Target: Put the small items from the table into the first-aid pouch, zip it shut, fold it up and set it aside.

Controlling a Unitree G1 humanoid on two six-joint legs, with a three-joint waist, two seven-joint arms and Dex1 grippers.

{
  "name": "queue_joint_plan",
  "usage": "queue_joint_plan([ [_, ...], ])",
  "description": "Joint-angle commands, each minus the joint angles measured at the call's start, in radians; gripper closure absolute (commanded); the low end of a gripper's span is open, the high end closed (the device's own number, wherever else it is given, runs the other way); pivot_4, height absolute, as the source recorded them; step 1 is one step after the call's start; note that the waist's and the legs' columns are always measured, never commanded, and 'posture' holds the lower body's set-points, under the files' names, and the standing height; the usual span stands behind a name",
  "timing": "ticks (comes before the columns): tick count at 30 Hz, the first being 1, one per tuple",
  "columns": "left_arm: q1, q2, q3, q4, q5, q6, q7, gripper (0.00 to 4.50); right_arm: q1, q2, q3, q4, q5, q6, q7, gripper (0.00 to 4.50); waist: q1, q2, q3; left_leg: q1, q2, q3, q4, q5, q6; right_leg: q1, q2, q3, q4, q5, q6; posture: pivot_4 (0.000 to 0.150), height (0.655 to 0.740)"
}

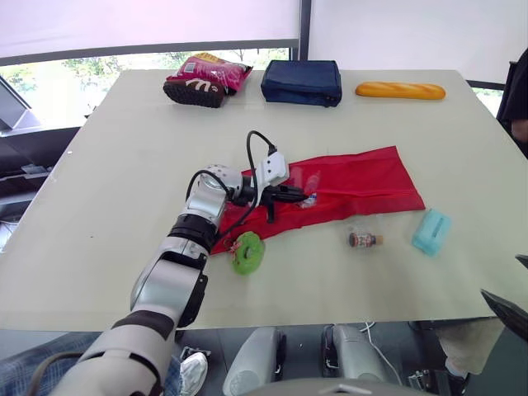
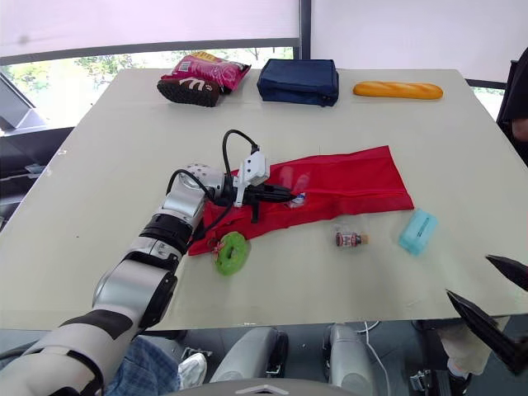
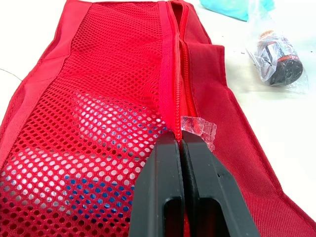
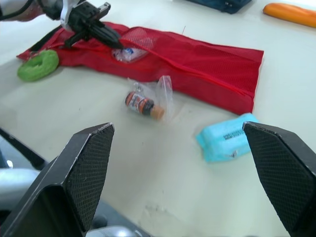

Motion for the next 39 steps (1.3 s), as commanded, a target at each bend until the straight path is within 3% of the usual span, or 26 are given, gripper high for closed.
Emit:
queue_joint_plan([
  [1, -0.021, 0.006, 0.013, -0.013, -0.005, -0.014, -0.008, 4.5, 0.011, -0.029, -0.026, 0.005, 0.031, -0.043, 0.011, 0.05, 0.0, 0.0, 0.0, 0.0, 0.0, 0.0, 0.0, 0.0, 0.0, 0.0, 0.0, 0.0, 0.0, 0.0, 0.0, 0.15, 0.7395],
  [4, -0.025, 0.005, 0.013, -0.011, -0.004, -0.014, -0.009, 4.5, -0.013, -0.067, 0.028, 0.007, 0.012, -0.047, -0.006, 0.05, 0.003, 0.0, 0.0, 0.0, 0.0, 0.0, 0.0, 0.0, 0.0, 0.0, -0.001, -0.001, 0.0, 0.0, 0.0, 0.15, 0.7395],
  [8, -0.034, -0.005, 0.008, 0.005, 0.001, -0.018, -0.012, 4.5, -0.13, -0.175, 0.242, 0.054, -0.139, -0.093, -0.001, 0.05, 0.0, -0.001, 0.0, -0.001, 0.0, 0.0, 0.0, 0.0, 0.0, 0.0, -0.001, -0.001, -0.002, 0.0, 0.0, 0.15, 0.7395],
  [14, -0.058, -0.041, -0.005, 0.023, 0.009, -0.034, -0.015, 4.5, -0.462, -0.309, 0.598, 0.281, -0.304, -0.153, 0.017, 0.05, 0.008, -0.004, 0.001, -0.002, -0.001, 0.0, 0.001, 0.002, -0.004, 0.0, -0.002, -0.002, -0.001, 0.0, -0.001, 0.15, 0.7395],
  [21, -0.065, -0.054, -0.008, 0.025, 0.022, -0.043, -0.029, 4.5, -0.809, -0.314, 0.962, 0.589, -0.516, -0.33, 0.119, 0.05, 0.005, -0.005, 0.003, -0.002, -0.001, 0.0, 0.002, 0.002, -0.004, 0.0, -0.001, -0.002, -0.002, 0.001, 0.0, 0.15, 0.7395],
  [28, -0.056, -0.049, -0.003, 0.018, 0.025, -0.047, -0.027, 4.5, -1.01, -0.296, 1.159, 0.793, -0.667, -0.426, 0.167, 0.05, 0.0, -0.004, 0.003, -0.003, -0.002, 0.0, 0.003, 0.002, -0.004, 0.0, -0.003, -0.002, -0.002, 0.002, 0.0, 0.15, 0.7395],
  [33, -0.053, -0.046, 0.002, 0.01, 0.022, -0.041, -0.024, 4.5, -1.058, -0.267, 1.201, 0.863, -0.719, -0.499, 0.146, 0.05, 0.001, -0.004, 0.003, -0.002, -0.002, 0.0, 0.003, 0.002, -0.004, 0.0, -0.002, -0.002, 0.0, 0.002, 0.0, 0.15, 0.7395],
  [36, -0.051, -0.043, 0.003, 0.01, 0.022, -0.042, -0.023, 4.5, -1.062, -0.264, 1.209, 0.873, -0.735, -0.512, 0.141, 0.91, 0.0, -0.004, 0.003, -0.002, -0.002, 0.0, 0.003, 0.002, -0.004, -0.001, -0.003, -0.002, 0.0, 0.002, 0.0, 0.15, 0.7395],
  [39, -0.05, -0.044, 0.003, 0.009, 0.022, -0.041, -0.023, 4.5, -1.056, -0.244, 1.197, 0.849, -0.705, -0.485, 0.122, 2.42, 0.0, -0.004, 0.003, -0.002, -0.002, 0.0, 0.004, 0.002, -0.004, -0.001, -0.003, -0.002, 0.001, 0.002, 0.0, 0.15, 0.7395],
])
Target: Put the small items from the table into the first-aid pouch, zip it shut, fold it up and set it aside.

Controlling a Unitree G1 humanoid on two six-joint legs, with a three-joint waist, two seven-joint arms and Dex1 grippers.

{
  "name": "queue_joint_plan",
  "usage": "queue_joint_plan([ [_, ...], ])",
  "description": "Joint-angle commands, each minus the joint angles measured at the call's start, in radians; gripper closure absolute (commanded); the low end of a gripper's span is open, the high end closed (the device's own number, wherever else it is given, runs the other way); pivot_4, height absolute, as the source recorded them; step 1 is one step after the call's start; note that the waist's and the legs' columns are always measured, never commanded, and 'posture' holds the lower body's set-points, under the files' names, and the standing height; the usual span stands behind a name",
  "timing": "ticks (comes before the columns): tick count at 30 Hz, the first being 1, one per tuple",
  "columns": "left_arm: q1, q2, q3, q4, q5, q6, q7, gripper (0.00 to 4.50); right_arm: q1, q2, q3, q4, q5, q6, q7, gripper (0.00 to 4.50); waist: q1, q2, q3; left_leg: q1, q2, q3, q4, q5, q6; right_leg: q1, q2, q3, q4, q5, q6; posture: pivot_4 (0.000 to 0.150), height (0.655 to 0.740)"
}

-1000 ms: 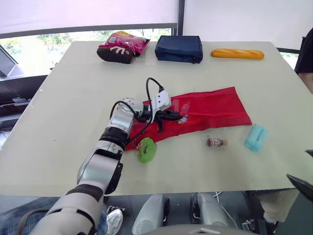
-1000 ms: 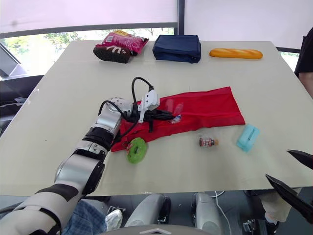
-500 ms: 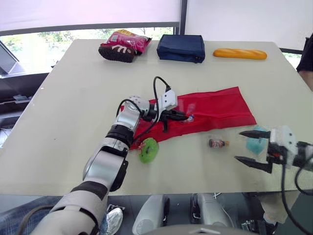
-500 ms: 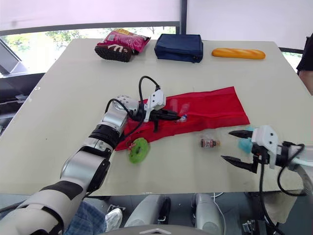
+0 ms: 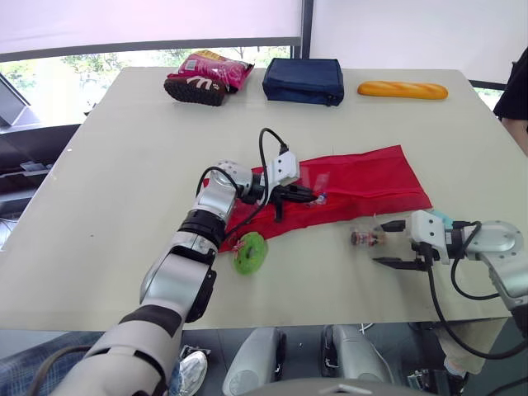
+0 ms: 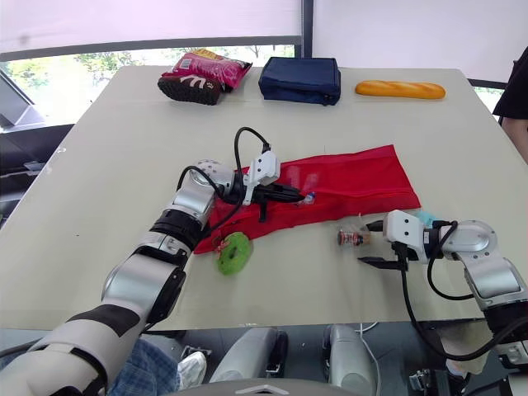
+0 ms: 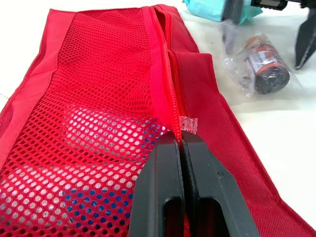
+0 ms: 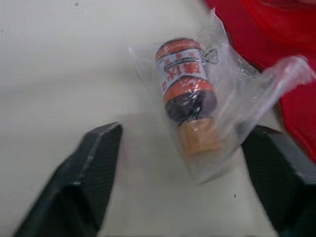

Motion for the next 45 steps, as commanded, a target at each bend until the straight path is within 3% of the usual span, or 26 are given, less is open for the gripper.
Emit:
queue_joint_plan([
  [1, -0.006, 0.005, 0.01, -0.031, -0.011, -0.006, -0.004, 4.5, 0.001, 0.02, -0.028, -0.03, 0.034, 0.028, -0.032, 2.8, 0.0, 0.0, 0.0, 0.0, 0.0, 0.0, 0.0, 0.0, 0.0, 0.0, 0.0, 0.0, 0.0, 0.0, 0.0, 0.15, 0.7395],
  [3, -0.008, 0.003, 0.01, -0.028, -0.011, -0.007, -0.004, 4.5, 0.02, 0.011, -0.049, -0.058, 0.043, 0.043, -0.044, 3.86, 0.0, 0.0, 0.0, 0.0, 0.0, 0.0, 0.0, 0.0, 0.0, 0.0, 0.0, 0.0, 0.001, 0.0, 0.0, 0.15, 0.7395],
  [4, -0.008, 0.002, 0.01, -0.027, -0.011, -0.008, -0.004, 4.5, 0.028, 0.004, -0.055, -0.068, 0.043, 0.047, -0.048, 4.11, 0.001, 0.0, 0.0, 0.0, 0.0, 0.0, 0.0, 0.0, 0.0, 0.0, 0.0, 0.0, 0.001, 0.0, 0.0, 0.15, 0.7395],
  [7, -0.01, 0.0, 0.01, -0.024, -0.011, -0.009, -0.004, 4.5, 0.069, -0.024, -0.082, -0.127, 0.048, 0.088, -0.072, 4.11, 0.002, 0.0, 0.0, 0.0, -0.001, 0.0, 0.0, 0.0, 0.0, 0.0, -0.001, 0.0, 0.001, 0.0, 0.0, 0.15, 0.7395],
  [11, -0.012, -0.006, 0.012, -0.028, -0.014, -0.005, -0.004, 4.5, 0.18, -0.042, -0.168, -0.348, 0.151, 0.323, -0.153, 4.11, 0.004, 0.0, 0.0, -0.001, -0.001, 0.0, 0.0, 0.0, 0.0, -0.001, -0.001, 0.0, 0.001, 0.0, 0.0, 0.15, 0.7395],
  [16, -0.001, -0.017, 0.012, -0.046, -0.02, 0.002, -0.004, 4.5, 0.249, 0.021, -0.207, -0.715, 0.209, 0.788, -0.449, 4.11, 0.002, 0.0, 0.0, -0.001, 0.0, 0.0, 0.0, 0.0, 0.0, -0.001, -0.001, 0.0, 0.001, 0.0, 0.0, 0.15, 0.7395],
  [21, 0.002, -0.02, 0.018, -0.047, -0.021, 0.005, 0.003, 4.5, 0.167, 0.157, -0.173, -0.875, 0.246, 1.151, -0.69, 4.11, 0.003, 0.0, 0.0, -0.001, 0.0, 0.0, 0.0, 0.0, 0.0, -0.002, -0.002, 0.0, 0.001, 0.0, 0.0, 0.15, 0.7395],
  [29, 0.032, -0.035, 0.009, -0.12, -0.033, 0.038, -0.006, 4.5, -0.025, 0.395, -0.079, -0.753, 0.154, 1.359, -0.96, 4.11, 0.001, 0.0, 0.0, -0.001, -0.001, 0.0, -0.001, 0.0, 0.0, -0.002, -0.002, 0.0, 0.002, 0.0, 0.0, 0.15, 0.7395],
  [34, 0.044, -0.042, 0.008, -0.151, -0.036, 0.054, 0.001, 4.5, -0.076, 0.431, -0.025, -0.665, 0.131, 1.375, -0.996, 4.11, -0.001, 0.001, -0.001, -0.001, -0.002, 0.0, -0.001, 0.0, 0.0, -0.002, -0.002, 0.0, 0.002, 0.0, 0.0, 0.15, 0.7395],
  [45, 0.072, -0.061, -0.007, -0.195, -0.038, 0.06, -0.015, 4.5, -0.217, 0.646, -0.107, -0.504, 0.062, 1.348, -1.151, 4.11, -0.003, 0.001, -0.001, 0.0, -0.003, 0.0, -0.001, 0.0, 0.0, -0.003, -0.001, 0.002, 0.003, 0.0, 0.0, 0.15, 0.7395],
])
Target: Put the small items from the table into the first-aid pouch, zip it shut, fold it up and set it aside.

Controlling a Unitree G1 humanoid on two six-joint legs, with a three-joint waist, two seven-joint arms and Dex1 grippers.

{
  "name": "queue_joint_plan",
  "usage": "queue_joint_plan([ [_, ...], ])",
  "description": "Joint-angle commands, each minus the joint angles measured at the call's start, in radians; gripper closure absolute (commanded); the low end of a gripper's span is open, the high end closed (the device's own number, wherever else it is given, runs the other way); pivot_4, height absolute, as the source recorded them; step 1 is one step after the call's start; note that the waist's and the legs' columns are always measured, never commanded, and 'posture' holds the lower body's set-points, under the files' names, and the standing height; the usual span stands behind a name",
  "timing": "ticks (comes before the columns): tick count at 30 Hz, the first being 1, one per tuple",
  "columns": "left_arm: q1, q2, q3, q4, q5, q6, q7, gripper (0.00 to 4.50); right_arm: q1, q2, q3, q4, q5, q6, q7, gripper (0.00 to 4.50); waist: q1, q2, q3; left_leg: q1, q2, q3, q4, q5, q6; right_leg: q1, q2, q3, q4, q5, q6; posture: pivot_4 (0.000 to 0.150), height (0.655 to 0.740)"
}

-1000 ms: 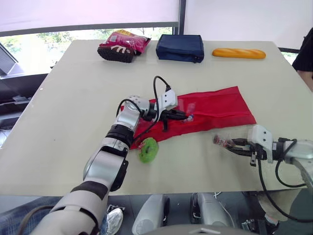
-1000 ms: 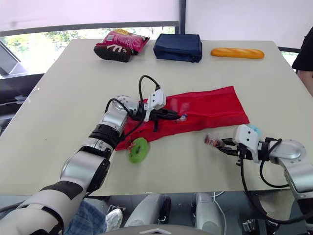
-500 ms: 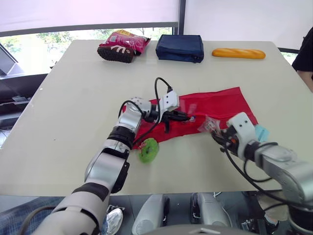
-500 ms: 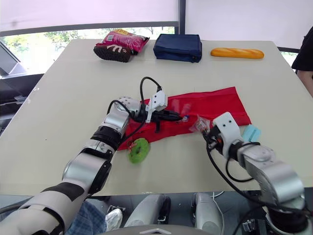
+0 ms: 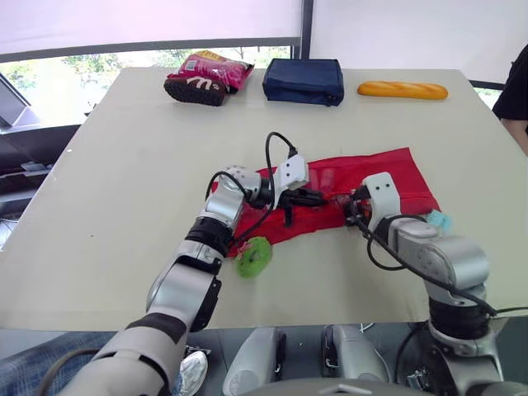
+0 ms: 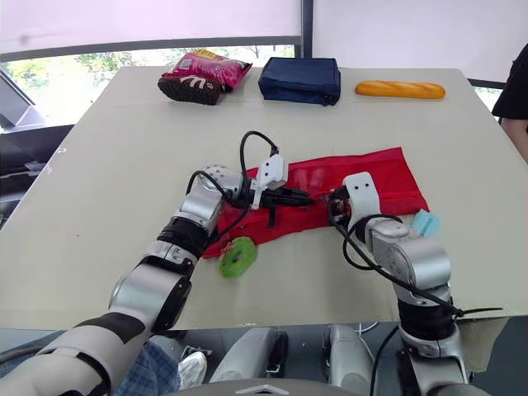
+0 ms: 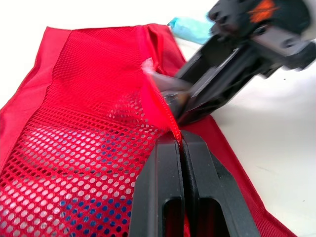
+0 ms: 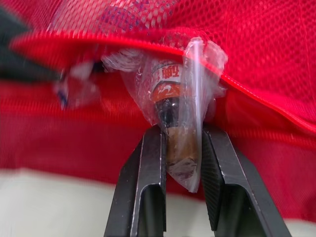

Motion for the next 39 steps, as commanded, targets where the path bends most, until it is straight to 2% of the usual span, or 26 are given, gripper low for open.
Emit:
queue_joint_plan([
  [1, 0.004, -0.015, -0.012, -0.051, -0.026, -0.002, -0.018, 4.5, -0.04, 0.04, -0.02, 0.028, -0.032, -0.039, -0.049, 4.11, -0.001, 0.0, 0.0, 0.0, 0.0, 0.0, 0.0, 0.0, 0.0, 0.0, 0.0, 0.0, 0.0, 0.0, 0.0, 0.15, 0.7395],
  [9, 0.005, -0.02, -0.016, -0.051, -0.026, -0.008, -0.027, 4.5, -0.12, 0.137, -0.03, 0.17, -0.095, -0.157, -0.133, 4.11, -0.004, 0.0, 0.0, 0.0, 0.0, 0.0, -0.001, 0.0, -0.001, -0.002, 0.001, 0.002, 0.002, 0.0, 0.0, 0.15, 0.7395],
  [19, 0.0, -0.014, -0.013, -0.043, -0.025, -0.017, -0.032, 4.5, -0.137, 0.15, -0.013, 0.3, -0.151, -0.342, -0.154, 4.11, -0.013, 0.001, 0.0, 0.0, 0.0, 0.001, -0.001, 0.001, -0.001, -0.003, 0.002, 0.004, 0.002, 0.0, 0.0, 0.15, 0.7395],
  [21, 0.001, -0.008, -0.012, -0.039, -0.022, -0.02, -0.032, 4.5, -0.135, 0.12, 0.015, 0.305, -0.157, -0.361, -0.126, 3.1, -0.017, 0.001, 0.0, 0.0, 0.0, 0.001, -0.001, 0.001, -0.001, -0.003, 0.002, 0.004, 0.002, 0.0, 0.0, 0.15, 0.7395],
  [23, -0.002, -0.002, -0.007, -0.028, -0.017, -0.026, -0.028, 4.5, -0.126, 0.114, 0.017, 0.292, -0.145, -0.35, -0.111, 2.6, -0.019, 0.001, 0.0, 0.0, 0.0, 0.001, -0.001, 0.001, -0.001, -0.003, 0.002, 0.004, 0.002, 0.0, 0.0, 0.15, 0.7395],
  [26, -0.016, 0.011, -0.001, 0.005, -0.007, -0.045, -0.018, 4.5, -0.111, 0.11, 0.011, 0.249, -0.129, -0.315, -0.1, 1.34, -0.023, 0.001, 0.0, 0.0, 0.0, 0.001, -0.002, 0.001, -0.001, -0.003, 0.002, 0.004, 0.002, 0.0, 0.0, 0.15, 0.7395],
  [27, -0.024, 0.018, 0.001, 0.022, -0.002, -0.056, -0.014, 4.5, -0.104, 0.106, 0.008, 0.227, -0.124, -0.298, -0.096, 0.72, -0.023, 0.001, 0.0, 0.0, 0.0, 0.001, -0.002, 0.001, -0.001, -0.003, 0.002, 0.004, 0.002, 0.0, 0.0, 0.15, 0.7395],
  [28, -0.033, 0.024, 0.004, 0.041, 0.0, -0.065, -0.01, 4.5, -0.094, 0.101, 0.006, 0.2, -0.12, -0.282, -0.091, 0.48, -0.021, 0.001, 0.0, 0.0, 0.0, 0.001, -0.002, 0.001, -0.001, -0.003, 0.002, 0.004, 0.002, 0.0, 0.0, 0.15, 0.7395],
  [34, -0.085, 0.047, 0.015, 0.146, 0.014, -0.123, 0.01, 4.5, -0.049, 0.115, -0.024, 0.045, -0.075, -0.164, -0.077, 0.48, -0.024, 0.001, 0.0, -0.001, 0.0, 0.001, -0.002, 0.001, -0.001, -0.004, 0.002, 0.004, 0.002, 0.0, 0.0, 0.15, 0.7395],
  [39, -0.104, 0.037, 0.012, 0.189, 0.016, -0.151, 0.012, 4.5, -0.03, 0.132, -0.033, 0.021, -0.069, -0.153, -0.077, 0.48, -0.026, 0.001, 0.0, -0.001, 0.0, 0.001, -0.002, 0.001, -0.001, -0.004, 0.002, 0.005, 0.002, 0.0, 0.0, 0.15, 0.7395],
])
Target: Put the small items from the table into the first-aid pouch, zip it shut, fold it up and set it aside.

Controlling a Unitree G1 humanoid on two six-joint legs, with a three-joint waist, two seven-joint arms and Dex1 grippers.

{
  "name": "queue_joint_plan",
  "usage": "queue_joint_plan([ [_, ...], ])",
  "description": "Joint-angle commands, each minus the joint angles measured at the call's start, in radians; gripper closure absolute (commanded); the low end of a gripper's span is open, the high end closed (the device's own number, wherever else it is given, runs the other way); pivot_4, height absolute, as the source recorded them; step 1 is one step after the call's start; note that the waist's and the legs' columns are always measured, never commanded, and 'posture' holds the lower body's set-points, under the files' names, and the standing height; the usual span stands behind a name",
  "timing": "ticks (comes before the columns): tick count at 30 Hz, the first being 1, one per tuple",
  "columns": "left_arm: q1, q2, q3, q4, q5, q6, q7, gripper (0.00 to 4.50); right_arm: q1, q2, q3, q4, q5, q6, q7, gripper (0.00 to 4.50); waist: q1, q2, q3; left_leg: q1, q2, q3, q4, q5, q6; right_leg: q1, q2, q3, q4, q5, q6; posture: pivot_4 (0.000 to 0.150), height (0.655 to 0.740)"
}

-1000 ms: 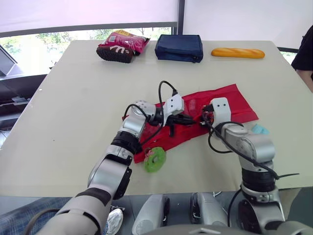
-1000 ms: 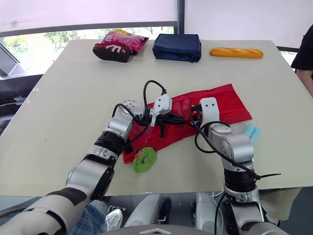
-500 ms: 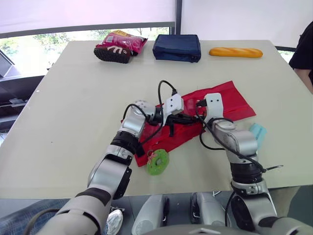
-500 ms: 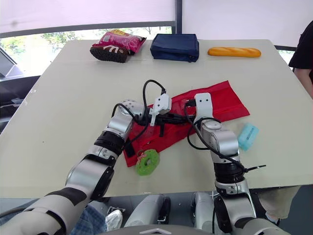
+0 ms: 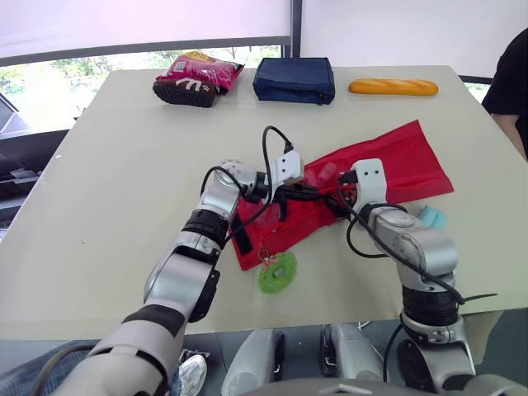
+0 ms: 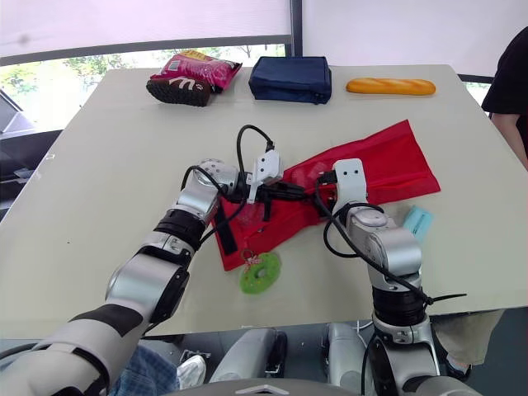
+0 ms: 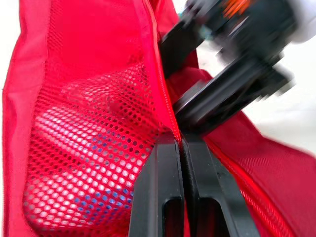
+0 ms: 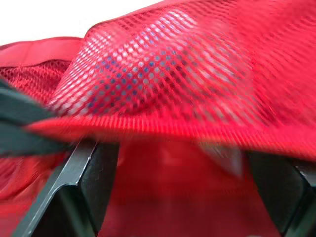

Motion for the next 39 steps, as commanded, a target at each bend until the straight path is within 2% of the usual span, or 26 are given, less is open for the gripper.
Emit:
queue_joint_plan([
  [1, -0.023, 0.002, 0.009, 0.015, -0.002, -0.027, -0.001, 4.5, 0.01, 0.002, -0.011, -0.042, -0.002, -0.016, -0.008, 0.88, 0.0, 0.0, 0.0, 0.0, 0.0, 0.0, 0.0, 0.0, 0.0, 0.0, 0.0, 0.0, 0.0, 0.0, 0.0, 0.15, 0.7395],
  [3, -0.023, -0.001, 0.009, 0.015, -0.002, -0.029, -0.004, 4.5, 0.011, 0.005, -0.01, -0.04, -0.005, -0.025, -0.01, 1.21, 0.0, 0.0, 0.0, 0.0, 0.0, 0.0, 0.0, 0.0, 0.0, 0.0, 0.0, 0.0, 0.0, 0.0, 0.0, 0.15, 0.7395],
  [4, -0.024, -0.001, 0.009, 0.017, -0.002, -0.03, -0.006, 4.5, 0.011, 0.006, -0.008, -0.04, -0.006, -0.027, -0.011, 1.71, 0.0, 0.0, 0.0, 0.0, 0.0, 0.0, 0.0, 0.0, 0.0, 0.0, 0.0, 0.0, 0.0, 0.0, 0.0, 0.15, 0.7395],
  [5, -0.025, 0.0, 0.01, 0.019, -0.002, -0.03, -0.006, 4.5, 0.011, 0.006, -0.006, -0.041, -0.007, -0.028, -0.011, 2.0, 0.0, 0.0, 0.0, 0.0, 0.0, 0.0, 0.0, 0.0, 0.0, 0.0, 0.0, 0.0, 0.0, 0.0, 0.0, 0.15, 0.7395],
  [14, -0.035, 0.031, 0.005, 0.056, 0.018, -0.074, -0.01, 4.5, 0.062, -0.058, 0.009, -0.151, 0.023, 0.002, 0.056, 2.0, 0.0, 0.0, 0.0, 0.0, 0.0, 0.0, 0.0, 0.0, 0.0, 0.0, 0.0, 0.0, 0.0, 0.0, 0.0, 0.15, 0.7395],
  [17, -0.046, 0.037, 0.008, 0.085, 0.018, -0.097, -0.026, 4.5, 0.093, -0.09, 0.021, -0.179, 0.037, -0.029, 0.093, 2.69, 0.0, 0.0, 0.0, 0.0, 0.0, 0.0, 0.0, 0.0, 0.0, 0.0, 0.0, 0.0, 0.0, 0.0, 0.0, 0.15, 0.7395],
  [19, -0.055, 0.041, 0.007, 0.106, 0.021, -0.125, -0.043, 4.5, 0.107, -0.106, 0.025, -0.19, 0.046, -0.056, 0.114, 3.81, -0.001, 0.0, 0.0, 0.0, 0.0, 0.001, 0.0, 0.0, 0.0, 0.0, 0.001, 0.0, 0.0, 0.0, 0.0, 0.15, 0.7395],
  [21, -0.062, 0.049, 0.003, 0.13, 0.029, -0.178, -0.066, 4.5, 0.131, -0.129, 0.029, -0.218, 0.062, -0.099, 0.151, 4.43, -0.001, 0.0, 0.0, 0.0, 0.0, 0.001, 0.0, 0.0, 0.0, 0.0, 0.001, 0.0, 0.0, 0.0, 0.0, 0.15, 0.7395],
  [25, -0.072, 0.058, 0.014, 0.163, 0.01, -0.246, -0.153, 4.5, 0.212, -0.197, 0.014, -0.304, 0.108, -0.191, 0.246, 4.43, 0.001, 0.0, 0.0, 0.0, 0.0, 0.001, 0.0, 0.0, 0.0, 0.0, 0.001, 0.0, -0.001, 0.0, 0.0, 0.15, 0.7395],
  [29, -0.093, 0.085, 0.023, 0.211, 0.001, -0.3, -0.253, 4.5, 0.383, -0.31, -0.072, -0.439, 0.153, -0.392, 0.388, 4.43, 0.004, 0.0, 0.0, -0.001, 0.0, 0.001, 0.0, 0.0, 0.001, 0.0, 0.002, -0.001, -0.002, 0.0, 0.001, 0.15, 0.7395],
  [33, -0.102, 0.134, -0.001, 0.254, -0.004, -0.358, -0.308, 4.5, 0.612, -0.386, -0.238, -0.503, 0.232, -0.584, 0.56, 4.43, 0.003, -0.001, 0.001, 0.0, 0.001, 0.001, 0.0, -0.001, 0.003, 0.002, 0.002, -0.001, -0.002, 0.0, 0.001, 0.15, 0.7395],
  [37, -0.118, 0.172, -0.017, 0.295, -0.003, -0.365, -0.311, 4.5, 0.751, -0.419, -0.439, -0.465, 0.332, -0.712, 0.671, 4.43, 0.002, -0.001, 0.001, 0.001, 0.003, 0.001, 0.001, -0.002, 0.004, 0.002, 0.004, 0.0, -0.002, 0.0, 0.001, 0.15, 0.7395],
  [38, -0.123, 0.182, -0.017, 0.307, 0.005, -0.38, -0.311, 4.2, 0.784, -0.429, -0.505, -0.447, 0.376, -0.736, 0.711, 4.47, 0.002, -0.001, 0.001, 0.002, 0.004, 0.002, 0.001, -0.003, 0.005, 0.003, 0.004, 0.0, -0.001, 0.0, 0.001, 0.15, 0.7395],
  [39, -0.126, 0.19, -0.019, 0.316, 0.009, -0.394, -0.311, 4.2, 0.817, -0.437, -0.573, -0.43, 0.432, -0.745, 0.743, 4.47, 0.004, -0.001, 0.001, 0.002, 0.004, 0.002, 0.001, -0.003, 0.005, 0.003, 0.004, -0.001, -0.001, 0.0, 0.001, 0.15, 0.7395],
])
